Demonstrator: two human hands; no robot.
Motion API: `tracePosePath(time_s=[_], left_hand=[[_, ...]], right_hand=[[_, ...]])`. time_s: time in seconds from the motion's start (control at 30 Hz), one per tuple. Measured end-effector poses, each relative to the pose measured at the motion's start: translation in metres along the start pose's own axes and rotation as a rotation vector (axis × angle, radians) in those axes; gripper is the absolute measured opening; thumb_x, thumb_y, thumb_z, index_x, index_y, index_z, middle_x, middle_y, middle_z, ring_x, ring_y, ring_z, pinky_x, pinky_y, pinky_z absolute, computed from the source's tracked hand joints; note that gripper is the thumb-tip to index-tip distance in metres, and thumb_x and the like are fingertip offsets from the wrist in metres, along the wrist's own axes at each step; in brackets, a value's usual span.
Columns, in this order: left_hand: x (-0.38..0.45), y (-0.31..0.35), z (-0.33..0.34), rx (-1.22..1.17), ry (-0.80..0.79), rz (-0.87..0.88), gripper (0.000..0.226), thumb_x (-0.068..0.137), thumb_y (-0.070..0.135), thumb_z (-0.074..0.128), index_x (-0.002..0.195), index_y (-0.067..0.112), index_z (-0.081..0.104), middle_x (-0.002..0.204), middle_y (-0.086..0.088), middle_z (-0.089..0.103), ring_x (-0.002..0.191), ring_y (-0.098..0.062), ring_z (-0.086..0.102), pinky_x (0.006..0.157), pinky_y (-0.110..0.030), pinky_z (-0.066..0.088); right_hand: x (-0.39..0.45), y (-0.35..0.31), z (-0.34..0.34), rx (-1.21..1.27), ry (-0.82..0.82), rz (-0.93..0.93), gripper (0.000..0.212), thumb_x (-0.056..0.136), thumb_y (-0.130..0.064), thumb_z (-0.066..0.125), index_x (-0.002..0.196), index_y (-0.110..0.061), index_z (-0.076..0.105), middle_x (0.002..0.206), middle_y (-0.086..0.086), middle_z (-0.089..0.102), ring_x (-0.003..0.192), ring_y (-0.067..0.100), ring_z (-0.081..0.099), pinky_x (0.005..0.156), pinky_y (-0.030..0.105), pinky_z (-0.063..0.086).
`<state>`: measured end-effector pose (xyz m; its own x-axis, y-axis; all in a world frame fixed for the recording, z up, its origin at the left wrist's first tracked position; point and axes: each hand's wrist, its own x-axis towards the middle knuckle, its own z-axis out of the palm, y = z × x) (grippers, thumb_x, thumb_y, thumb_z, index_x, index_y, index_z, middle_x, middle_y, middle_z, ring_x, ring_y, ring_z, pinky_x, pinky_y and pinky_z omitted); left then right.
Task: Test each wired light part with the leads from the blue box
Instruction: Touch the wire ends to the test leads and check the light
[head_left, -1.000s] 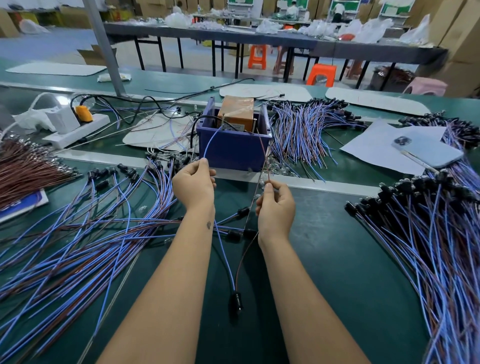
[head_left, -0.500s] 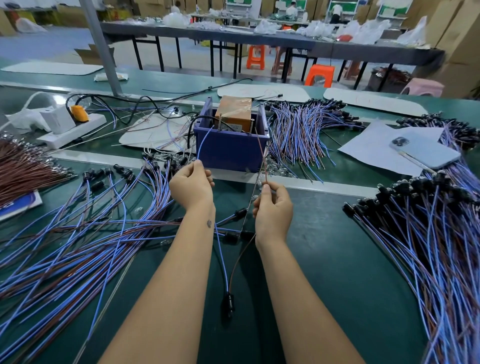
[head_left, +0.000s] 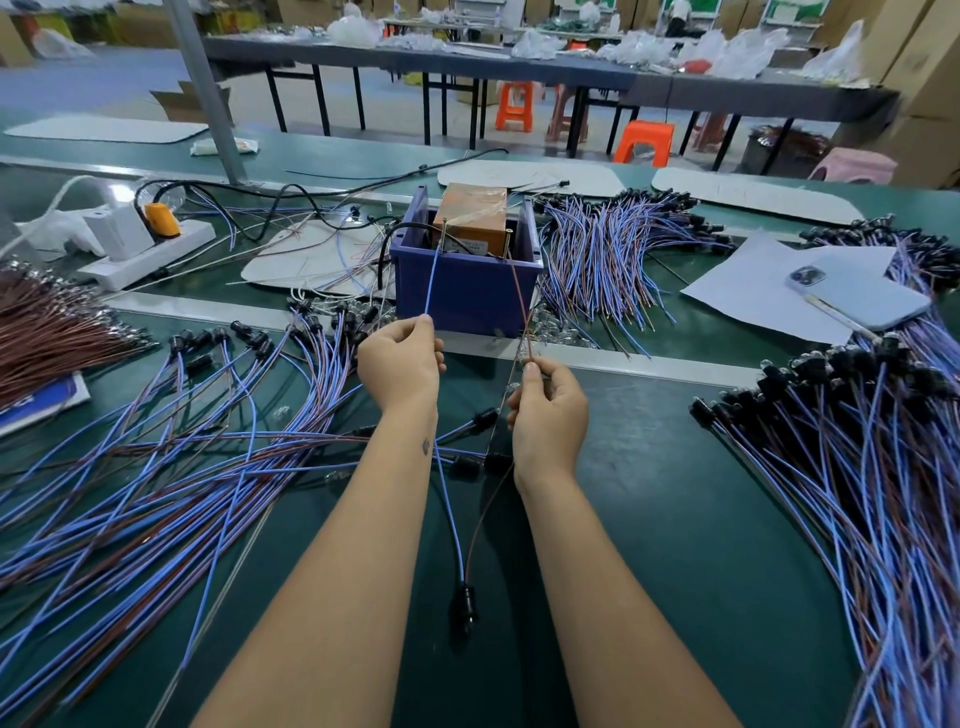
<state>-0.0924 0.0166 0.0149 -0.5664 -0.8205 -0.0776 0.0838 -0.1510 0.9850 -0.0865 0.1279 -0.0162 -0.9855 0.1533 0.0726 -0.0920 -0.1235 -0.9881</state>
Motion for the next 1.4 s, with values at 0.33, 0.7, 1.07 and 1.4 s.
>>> tracePosePath(time_s=[0.33, 0.7, 1.07, 1.4], left_hand=[[0.0003, -0.0004, -0.0015, 0.058, -0.041, 0.024, 0.024, 0.088, 0.014, 0.065, 0.065, 0.02, 0.067, 0.045, 0.008, 0.058, 0.038, -0.006, 0.049, 0.049, -0.025, 0.048], [-0.0021, -0.0032, -0.0035, 0.077, -0.069, 0.02, 0.022, 0.085, 0.012, 0.064, 0.064, 0.019, 0.068, 0.043, 0.009, 0.057, 0.038, -0.004, 0.048, 0.045, -0.022, 0.045], [-0.0029, -0.002, -0.0024, 0.087, -0.07, 0.017, 0.021, 0.086, 0.011, 0.065, 0.066, 0.017, 0.069, 0.042, 0.009, 0.057, 0.038, -0.004, 0.048, 0.044, -0.02, 0.044], [-0.0032, -0.0012, -0.0047, 0.083, -0.068, 0.018, 0.021, 0.088, 0.012, 0.064, 0.068, 0.017, 0.069, 0.047, 0.007, 0.058, 0.038, -0.004, 0.048, 0.045, -0.02, 0.044]], right_hand=[[0.0007, 0.0011, 0.0016, -0.02, -0.006, -0.007, 0.021, 0.098, -0.014, 0.05, 0.087, -0.027, 0.063, 0.055, -0.007, 0.053, 0.049, 0.007, 0.048, 0.05, 0.023, 0.044], [0.0015, 0.0034, 0.0023, 0.03, -0.01, -0.009, 0.022, 0.098, -0.01, 0.051, 0.087, -0.024, 0.063, 0.054, -0.007, 0.051, 0.047, 0.004, 0.046, 0.048, 0.023, 0.042], [0.0008, 0.0028, 0.002, -0.001, -0.026, -0.014, 0.02, 0.098, -0.011, 0.051, 0.089, -0.024, 0.064, 0.058, -0.006, 0.054, 0.051, 0.006, 0.047, 0.053, 0.027, 0.044], [0.001, 0.003, 0.0024, -0.094, -0.002, -0.002, 0.017, 0.097, -0.015, 0.05, 0.095, -0.016, 0.067, 0.059, -0.002, 0.056, 0.052, 0.01, 0.049, 0.055, 0.03, 0.045]])
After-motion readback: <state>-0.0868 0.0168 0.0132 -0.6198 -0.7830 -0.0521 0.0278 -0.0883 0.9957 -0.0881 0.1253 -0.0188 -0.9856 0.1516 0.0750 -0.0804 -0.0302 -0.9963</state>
